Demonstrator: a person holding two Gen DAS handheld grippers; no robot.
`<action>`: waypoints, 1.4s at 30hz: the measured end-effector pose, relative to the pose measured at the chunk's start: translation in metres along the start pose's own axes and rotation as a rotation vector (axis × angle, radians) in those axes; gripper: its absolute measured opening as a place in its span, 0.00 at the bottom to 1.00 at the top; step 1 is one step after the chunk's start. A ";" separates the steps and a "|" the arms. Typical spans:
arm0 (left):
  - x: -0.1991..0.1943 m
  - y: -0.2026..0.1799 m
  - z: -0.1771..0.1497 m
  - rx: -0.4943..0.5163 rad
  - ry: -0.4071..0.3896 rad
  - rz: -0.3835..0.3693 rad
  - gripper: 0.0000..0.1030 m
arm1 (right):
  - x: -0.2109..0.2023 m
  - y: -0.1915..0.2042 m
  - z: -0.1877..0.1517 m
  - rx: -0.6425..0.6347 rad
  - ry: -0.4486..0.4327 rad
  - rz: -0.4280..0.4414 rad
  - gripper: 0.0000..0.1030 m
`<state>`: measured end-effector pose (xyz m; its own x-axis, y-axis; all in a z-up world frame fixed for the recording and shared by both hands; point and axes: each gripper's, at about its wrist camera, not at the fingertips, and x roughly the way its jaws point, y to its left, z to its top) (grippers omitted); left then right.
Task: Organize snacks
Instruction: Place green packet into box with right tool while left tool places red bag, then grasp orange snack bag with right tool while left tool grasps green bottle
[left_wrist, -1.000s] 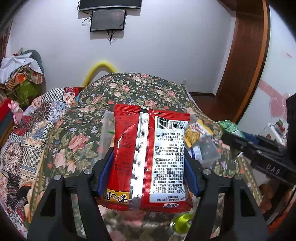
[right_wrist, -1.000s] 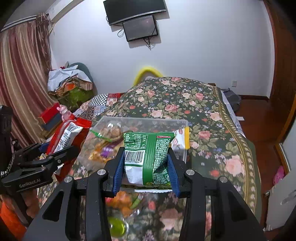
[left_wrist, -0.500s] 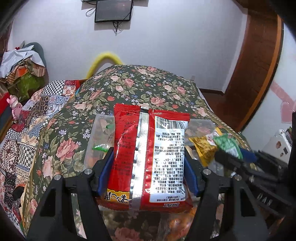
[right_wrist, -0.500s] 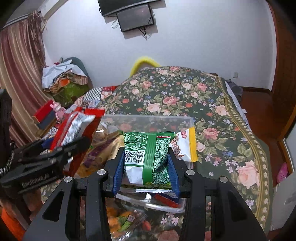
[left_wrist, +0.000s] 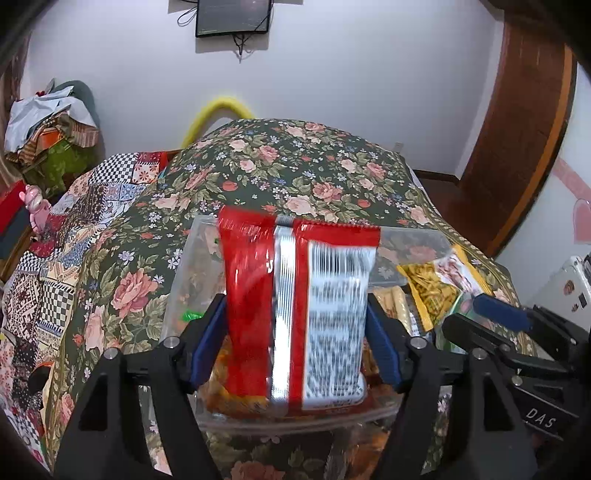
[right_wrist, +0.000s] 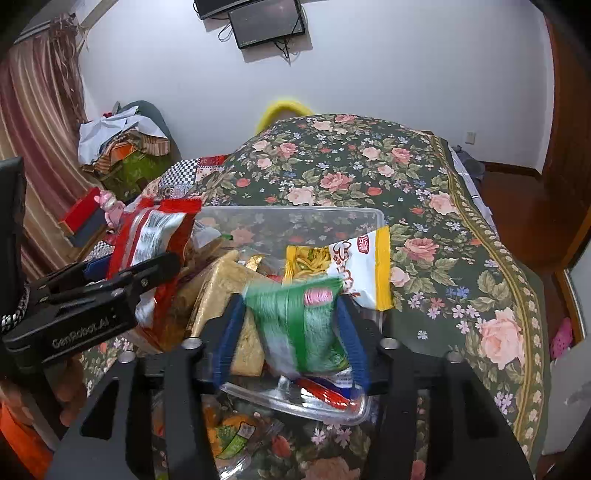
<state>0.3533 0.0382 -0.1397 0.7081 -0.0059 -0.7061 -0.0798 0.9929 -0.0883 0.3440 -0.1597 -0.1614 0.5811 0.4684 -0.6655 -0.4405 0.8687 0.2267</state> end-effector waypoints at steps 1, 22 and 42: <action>-0.003 0.000 0.000 0.001 -0.004 -0.001 0.71 | -0.004 0.001 0.000 -0.003 -0.008 -0.003 0.56; -0.065 0.034 -0.062 0.042 0.036 -0.036 0.78 | -0.031 0.033 -0.060 -0.091 0.071 0.114 0.82; -0.045 0.065 -0.116 -0.010 0.152 -0.045 0.78 | 0.043 0.055 -0.075 -0.172 0.259 0.039 0.92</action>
<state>0.2351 0.0894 -0.1952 0.5971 -0.0690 -0.7992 -0.0579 0.9900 -0.1287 0.2933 -0.1038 -0.2303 0.3772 0.4253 -0.8227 -0.5814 0.8002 0.1471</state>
